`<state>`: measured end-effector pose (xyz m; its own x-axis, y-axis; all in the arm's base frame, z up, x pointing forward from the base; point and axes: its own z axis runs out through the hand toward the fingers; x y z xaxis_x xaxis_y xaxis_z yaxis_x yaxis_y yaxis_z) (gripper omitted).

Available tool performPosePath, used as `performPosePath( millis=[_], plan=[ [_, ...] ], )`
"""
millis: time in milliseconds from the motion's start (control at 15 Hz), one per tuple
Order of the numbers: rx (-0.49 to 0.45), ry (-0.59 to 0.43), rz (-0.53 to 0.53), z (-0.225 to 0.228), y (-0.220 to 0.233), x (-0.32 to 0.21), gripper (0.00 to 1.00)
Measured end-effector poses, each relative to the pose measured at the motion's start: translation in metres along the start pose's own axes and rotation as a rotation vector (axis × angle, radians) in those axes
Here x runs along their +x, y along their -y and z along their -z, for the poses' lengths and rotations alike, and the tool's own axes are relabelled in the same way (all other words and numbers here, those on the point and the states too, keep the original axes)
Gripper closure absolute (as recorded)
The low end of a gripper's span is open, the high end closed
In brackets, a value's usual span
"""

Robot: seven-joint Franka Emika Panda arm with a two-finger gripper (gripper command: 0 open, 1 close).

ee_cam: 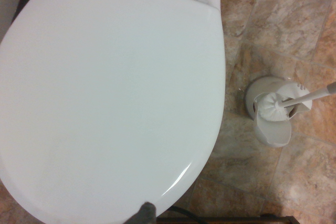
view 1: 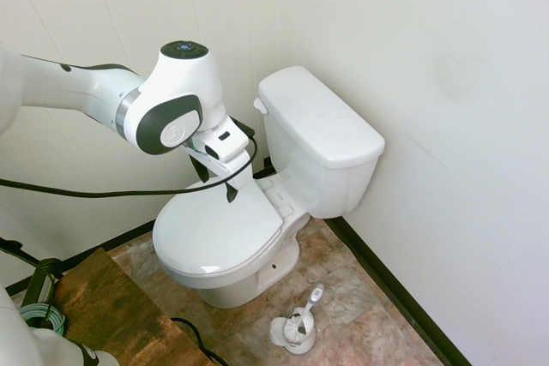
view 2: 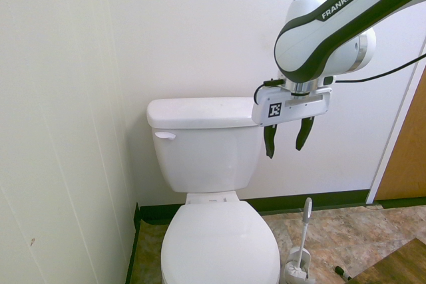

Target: Flush the toilet

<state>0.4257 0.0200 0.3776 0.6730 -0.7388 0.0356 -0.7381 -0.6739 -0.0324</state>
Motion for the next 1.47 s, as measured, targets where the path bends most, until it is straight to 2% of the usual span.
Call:
performPosePath(
  millis=[200, 333, 600, 867, 1133, 1200, 1467],
  plan=[
    [0.018, -0.002, -0.014, -0.003, 0.007, 0.002, 0.00],
    [0.041, -0.005, -0.035, -0.008, 0.032, -0.001, 0.00],
    [0.114, -0.044, -0.080, -0.005, 0.128, -0.008, 0.00],
    [0.193, -0.113, -0.144, -0.022, 0.219, 0.000, 0.00],
    [0.253, -0.136, -0.197, -0.033, 0.283, 0.012, 0.00],
    [0.263, -0.145, -0.210, -0.036, 0.295, 0.021, 1.00],
    [0.293, -0.178, -0.243, -0.045, 0.333, 0.051, 1.00]
  ],
)
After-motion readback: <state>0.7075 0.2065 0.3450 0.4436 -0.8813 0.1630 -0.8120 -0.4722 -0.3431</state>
